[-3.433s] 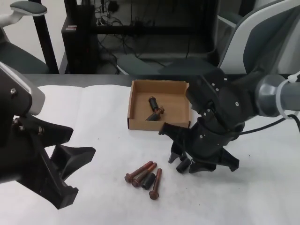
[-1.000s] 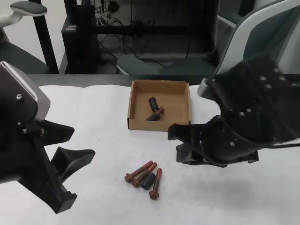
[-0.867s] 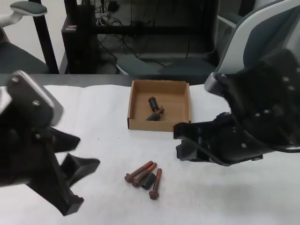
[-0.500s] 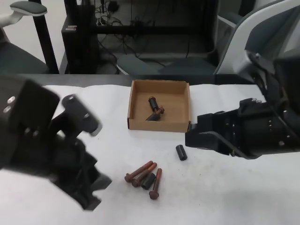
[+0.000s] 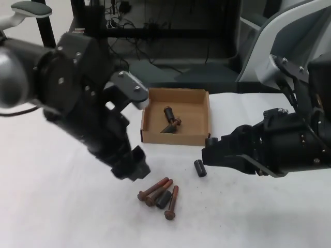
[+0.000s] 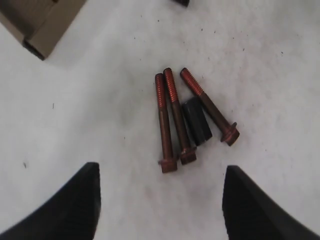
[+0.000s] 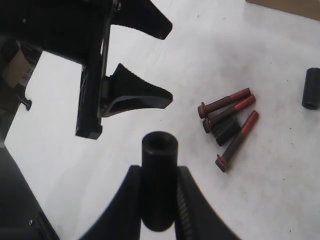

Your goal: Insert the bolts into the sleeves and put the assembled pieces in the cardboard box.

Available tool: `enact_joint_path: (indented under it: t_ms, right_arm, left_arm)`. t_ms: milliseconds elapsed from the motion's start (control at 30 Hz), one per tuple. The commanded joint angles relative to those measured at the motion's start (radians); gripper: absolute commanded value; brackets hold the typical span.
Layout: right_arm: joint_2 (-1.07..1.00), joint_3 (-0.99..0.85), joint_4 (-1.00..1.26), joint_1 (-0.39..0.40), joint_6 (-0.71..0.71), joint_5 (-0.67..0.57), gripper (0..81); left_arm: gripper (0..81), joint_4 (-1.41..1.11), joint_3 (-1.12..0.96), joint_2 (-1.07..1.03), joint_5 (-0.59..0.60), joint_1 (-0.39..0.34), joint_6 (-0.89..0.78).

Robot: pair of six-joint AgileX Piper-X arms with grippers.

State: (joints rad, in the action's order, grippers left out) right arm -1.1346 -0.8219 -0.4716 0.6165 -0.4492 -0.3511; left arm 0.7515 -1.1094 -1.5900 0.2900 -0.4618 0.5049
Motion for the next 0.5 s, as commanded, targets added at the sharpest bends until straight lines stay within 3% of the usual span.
enact_joint_path:
  t_ms: [0,467]
  right_arm:
    - [0.01,-0.002,0.014,-0.004,0.022,-0.013,0.4]
    - [0.01,-0.002,0.014,-0.006,0.067,-0.04,0.4]
  left_arm:
    - [70.0,0.03,-0.057,-0.056,-0.027,-0.027,0.031]
    - [70.0,0.107,-0.181,-0.239,-0.148,-0.062,0.131]
